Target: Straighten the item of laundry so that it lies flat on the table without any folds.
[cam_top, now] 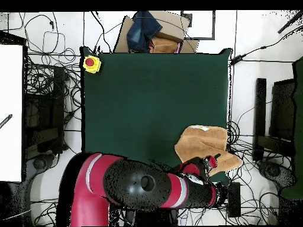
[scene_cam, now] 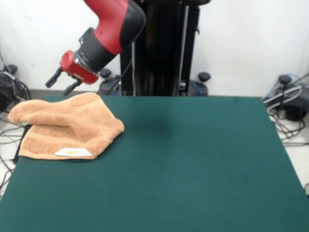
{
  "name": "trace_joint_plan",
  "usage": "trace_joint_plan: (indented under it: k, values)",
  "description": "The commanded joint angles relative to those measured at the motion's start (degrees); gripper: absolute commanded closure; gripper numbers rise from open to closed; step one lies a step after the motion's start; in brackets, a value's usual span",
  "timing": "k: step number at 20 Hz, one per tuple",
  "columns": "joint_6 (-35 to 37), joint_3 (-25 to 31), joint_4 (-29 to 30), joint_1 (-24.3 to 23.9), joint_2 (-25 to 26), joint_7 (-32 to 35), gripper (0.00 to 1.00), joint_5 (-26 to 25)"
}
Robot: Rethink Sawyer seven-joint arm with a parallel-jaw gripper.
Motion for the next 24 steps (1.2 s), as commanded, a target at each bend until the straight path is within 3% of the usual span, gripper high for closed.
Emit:
trace_joint_plan:
  k: [1, 11, 17, 21, 24]
  values:
    - [-2.1, 10.9, -7.7, 0.6, 2.3, 15.8, 0.00, 6.1]
    - [-3.7, 17.1, -5.9, -0.8, -0.3, 21.5, 0.00, 6.7]
    - [3.0, 21.5, -5.3, -4.1, -3.9, 18.9, 0.00, 2.9]
    - [2.6, 23.0, -5.3, -4.5, -4.3, 18.4, 0.00, 4.1]
    - [1.2, 25.7, -6.4, -7.1, -4.5, 18.5, 0.00, 0.6]
